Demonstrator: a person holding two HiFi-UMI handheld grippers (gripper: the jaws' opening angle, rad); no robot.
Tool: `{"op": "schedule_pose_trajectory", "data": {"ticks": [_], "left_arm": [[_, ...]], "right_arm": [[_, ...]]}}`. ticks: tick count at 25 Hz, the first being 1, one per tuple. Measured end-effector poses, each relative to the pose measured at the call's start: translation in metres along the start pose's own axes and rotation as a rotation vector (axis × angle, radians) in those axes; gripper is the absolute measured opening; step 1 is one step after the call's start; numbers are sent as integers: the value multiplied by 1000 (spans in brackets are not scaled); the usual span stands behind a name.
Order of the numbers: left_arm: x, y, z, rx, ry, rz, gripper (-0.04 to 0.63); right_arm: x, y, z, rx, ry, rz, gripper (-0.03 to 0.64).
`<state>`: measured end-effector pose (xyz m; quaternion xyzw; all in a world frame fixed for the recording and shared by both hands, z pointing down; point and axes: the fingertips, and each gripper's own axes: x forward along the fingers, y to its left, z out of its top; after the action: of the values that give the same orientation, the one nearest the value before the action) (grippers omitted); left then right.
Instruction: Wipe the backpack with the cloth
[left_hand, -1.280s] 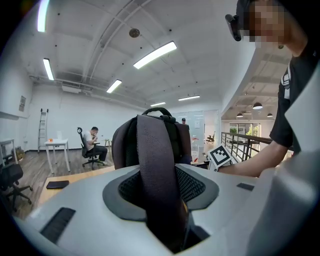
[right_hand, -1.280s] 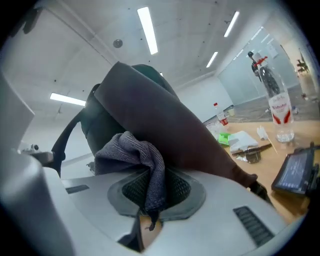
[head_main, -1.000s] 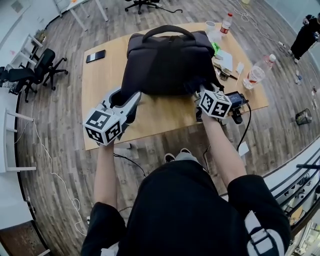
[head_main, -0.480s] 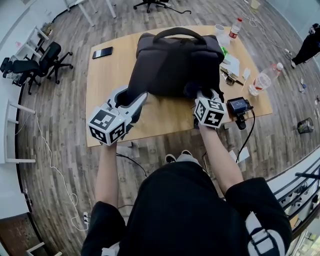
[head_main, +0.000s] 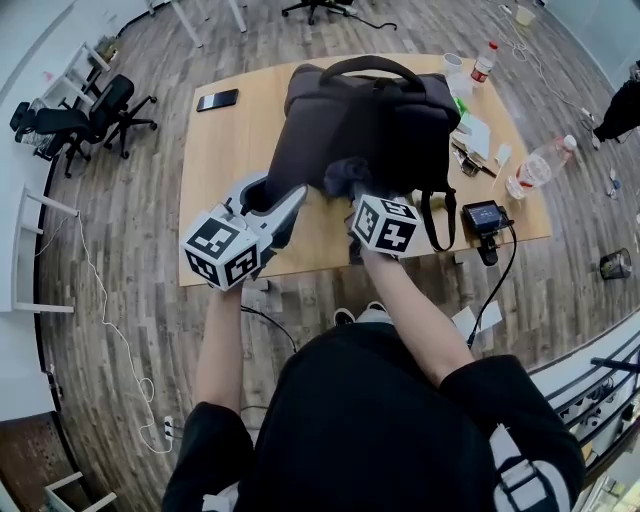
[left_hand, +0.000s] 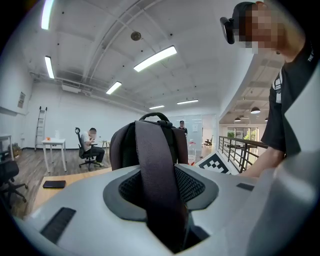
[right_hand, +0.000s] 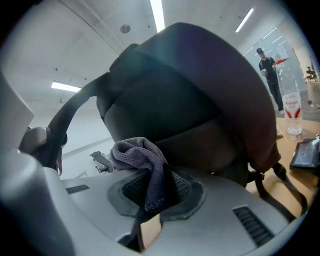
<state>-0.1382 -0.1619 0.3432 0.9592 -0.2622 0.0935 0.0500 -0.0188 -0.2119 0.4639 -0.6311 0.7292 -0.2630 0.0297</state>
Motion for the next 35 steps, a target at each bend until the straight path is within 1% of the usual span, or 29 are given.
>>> {"op": "schedule_pose_trajectory", "data": {"ticks": [3, 7, 8, 13, 16, 22, 27, 30, 33, 35], "left_arm": [[-3, -3, 3, -2, -7, 0, 178], [-6, -7, 7, -4, -13, -5, 178], [-7, -8, 7, -4, -13, -5, 178], [-10, -8, 6, -9, -5, -13, 178], [-11, -6, 6, -18, -4, -19, 176], [-5, 1, -3, -20, -14, -16, 172], [7, 3, -15, -35, -25, -14, 167], [11, 6, -19, -40, -14, -17, 160], [14, 10, -22, -25, 0, -17, 158], [16, 14, -24, -7, 8, -12, 158]], "right_arm": [[17, 24, -6, 40, 26, 67, 49], [40, 54, -13, 131, 57, 179, 49], [45, 61, -13, 151, 62, 195, 49], [61, 85, -10, 234, 89, 214, 49], [58, 85, -8, 216, 93, 200, 49], [32, 49, -10, 129, 89, 152, 49], [-1, -5, 4, 36, 46, 87, 51], [-18, -41, 12, 43, 17, 29, 51], [-33, -89, 26, 82, -30, -79, 51], [-40, -114, 32, 89, -53, -128, 51]]}}
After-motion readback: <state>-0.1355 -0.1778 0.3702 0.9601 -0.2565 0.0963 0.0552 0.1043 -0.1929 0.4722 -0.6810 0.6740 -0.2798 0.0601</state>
